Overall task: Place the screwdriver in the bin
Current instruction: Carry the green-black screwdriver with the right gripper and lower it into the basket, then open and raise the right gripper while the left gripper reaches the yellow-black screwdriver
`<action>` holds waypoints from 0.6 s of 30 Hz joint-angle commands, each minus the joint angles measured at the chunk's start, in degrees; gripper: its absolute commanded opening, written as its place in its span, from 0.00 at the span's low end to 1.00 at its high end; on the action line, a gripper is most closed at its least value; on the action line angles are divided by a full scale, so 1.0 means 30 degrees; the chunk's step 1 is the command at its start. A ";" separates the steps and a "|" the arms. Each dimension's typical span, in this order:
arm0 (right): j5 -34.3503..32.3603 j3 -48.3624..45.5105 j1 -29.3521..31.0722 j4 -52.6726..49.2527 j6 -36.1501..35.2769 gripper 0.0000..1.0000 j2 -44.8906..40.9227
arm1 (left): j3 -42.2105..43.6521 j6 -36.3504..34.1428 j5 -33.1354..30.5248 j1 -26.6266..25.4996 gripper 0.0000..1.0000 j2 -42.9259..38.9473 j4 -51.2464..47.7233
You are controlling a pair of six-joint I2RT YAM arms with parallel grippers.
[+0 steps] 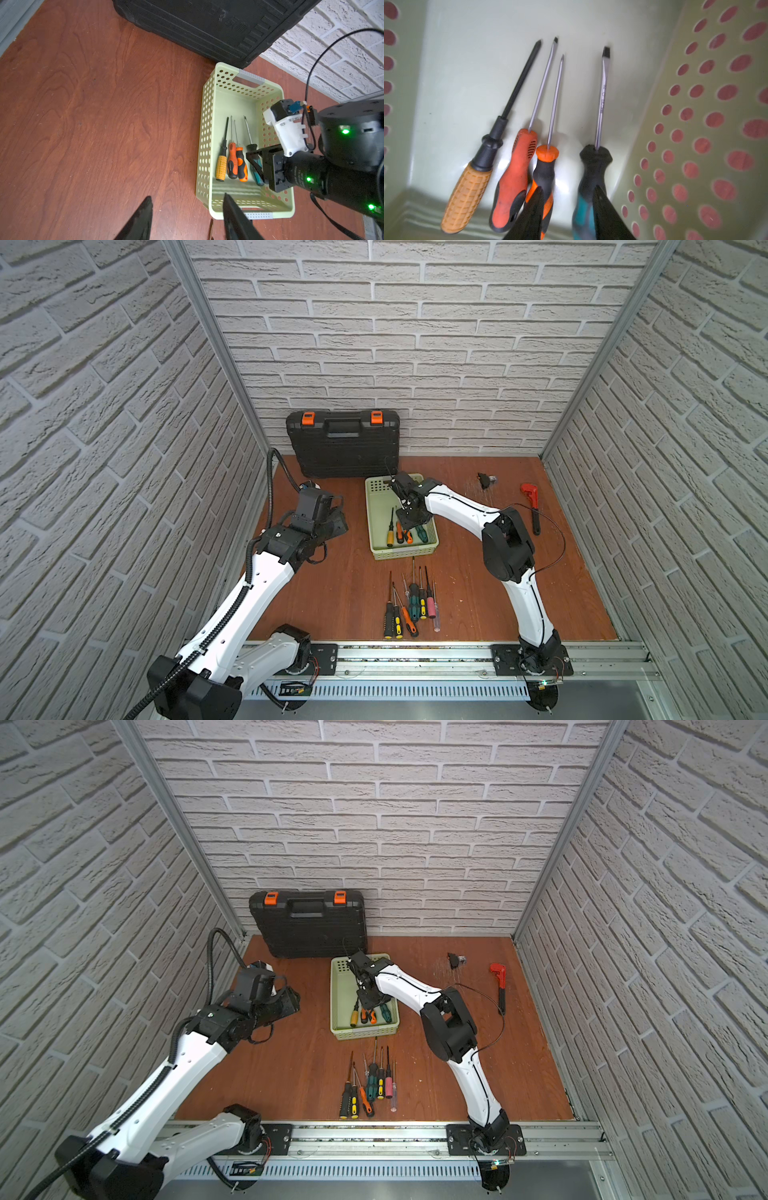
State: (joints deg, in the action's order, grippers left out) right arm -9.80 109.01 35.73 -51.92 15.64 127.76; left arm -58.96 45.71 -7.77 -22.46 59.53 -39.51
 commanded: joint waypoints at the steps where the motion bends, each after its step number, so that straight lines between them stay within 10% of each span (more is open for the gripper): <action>1: -0.0044 -0.0319 -0.0072 0.0498 -0.0013 0.43 -0.1659 | -0.0414 -0.0326 0.0735 0.0162 0.55 0.0078 -0.0087; 11: 0.2380 -0.0275 -0.0043 0.0384 0.0310 0.43 -0.4329 | 0.0150 -0.0697 0.3275 -0.0329 0.52 0.0080 -0.1657; 18: 0.3383 -0.3351 0.0098 0.1751 0.0454 0.43 -0.8903 | 0.1179 0.0028 0.4296 -0.4247 0.49 0.0441 -0.3420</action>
State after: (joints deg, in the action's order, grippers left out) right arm -1.56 101.91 35.79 -49.45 16.10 106.39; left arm -57.25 45.01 2.92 -31.29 60.16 -46.46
